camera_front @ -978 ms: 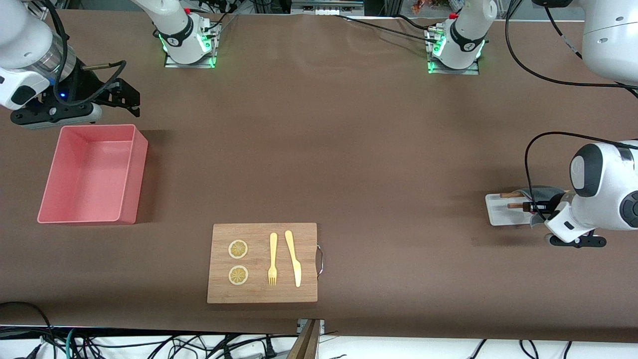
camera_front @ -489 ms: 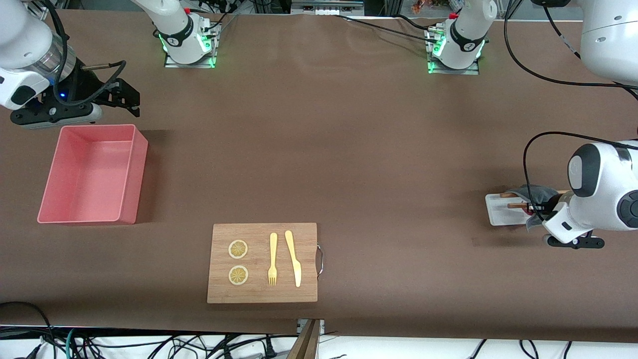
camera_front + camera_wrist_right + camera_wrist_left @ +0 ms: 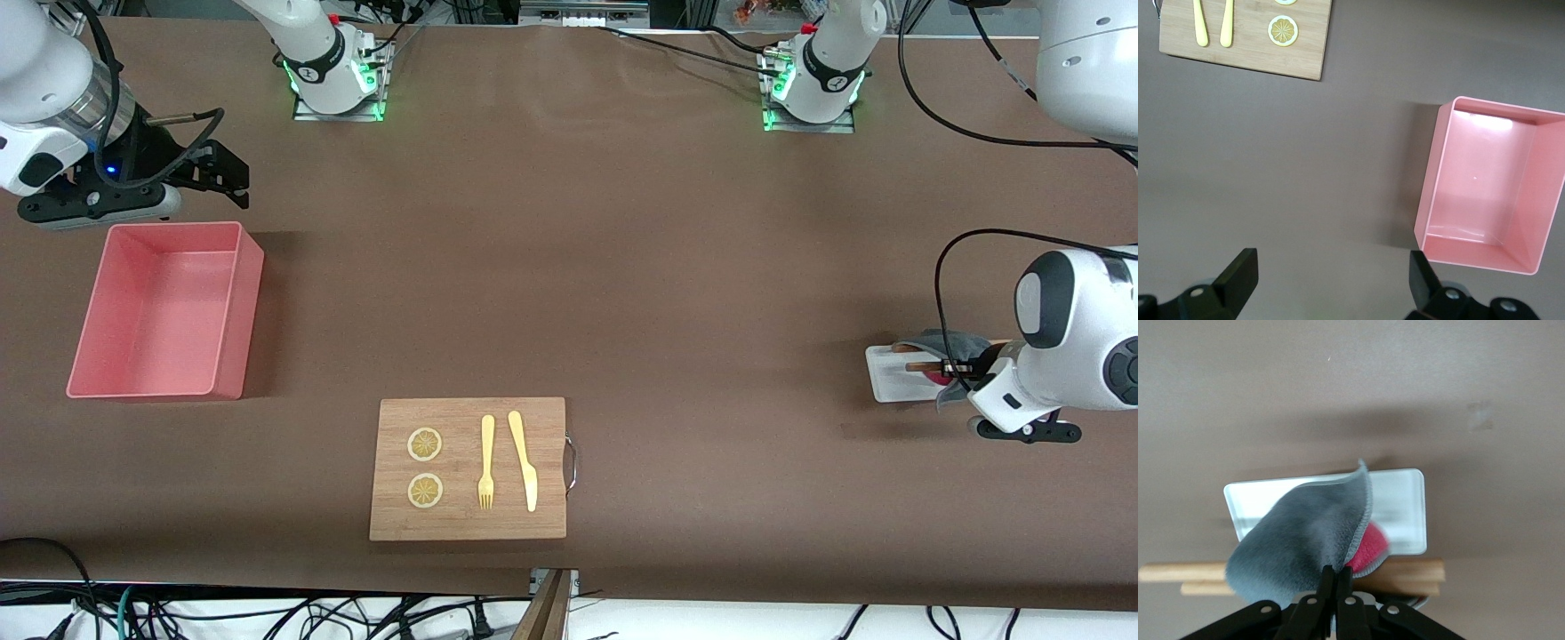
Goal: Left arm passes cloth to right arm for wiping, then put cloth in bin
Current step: 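Lift the cloth with the left gripper while the right gripper reaches in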
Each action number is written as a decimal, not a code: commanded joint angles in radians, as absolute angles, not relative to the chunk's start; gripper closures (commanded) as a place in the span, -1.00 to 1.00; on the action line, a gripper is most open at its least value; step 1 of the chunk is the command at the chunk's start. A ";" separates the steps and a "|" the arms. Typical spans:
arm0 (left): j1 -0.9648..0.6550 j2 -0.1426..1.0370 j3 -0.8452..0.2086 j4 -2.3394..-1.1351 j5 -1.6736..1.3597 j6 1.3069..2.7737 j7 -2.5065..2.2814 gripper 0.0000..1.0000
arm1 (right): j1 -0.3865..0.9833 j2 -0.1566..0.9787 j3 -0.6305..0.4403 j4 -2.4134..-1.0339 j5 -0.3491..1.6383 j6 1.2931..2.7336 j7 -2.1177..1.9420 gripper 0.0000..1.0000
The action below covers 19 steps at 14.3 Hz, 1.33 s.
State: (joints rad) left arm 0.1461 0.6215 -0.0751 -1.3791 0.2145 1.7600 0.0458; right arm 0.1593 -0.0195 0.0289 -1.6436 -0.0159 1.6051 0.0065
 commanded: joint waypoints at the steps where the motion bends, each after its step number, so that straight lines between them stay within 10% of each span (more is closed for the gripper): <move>1: 0.107 0.604 -0.077 -1.267 0.249 1.642 0.055 1.00 | 0.156 -0.012 0.028 -1.628 -0.021 1.603 -0.006 -1.00; 12: -0.326 0.491 -0.129 -1.197 0.161 1.551 -0.170 0.96 | 0.127 -0.002 0.026 -1.623 -0.025 1.637 -0.003 -1.00; 19: -0.479 0.535 -0.127 -1.160 -0.163 1.857 -0.466 0.96 | 0.155 0.017 0.037 -1.628 -0.031 1.618 -0.149 -1.00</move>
State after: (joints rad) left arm -0.4629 0.5080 -0.1437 -1.2015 -0.0605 1.8056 -0.4174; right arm 0.1377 -0.0026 0.0306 -1.6421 -0.0164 1.6356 -0.0369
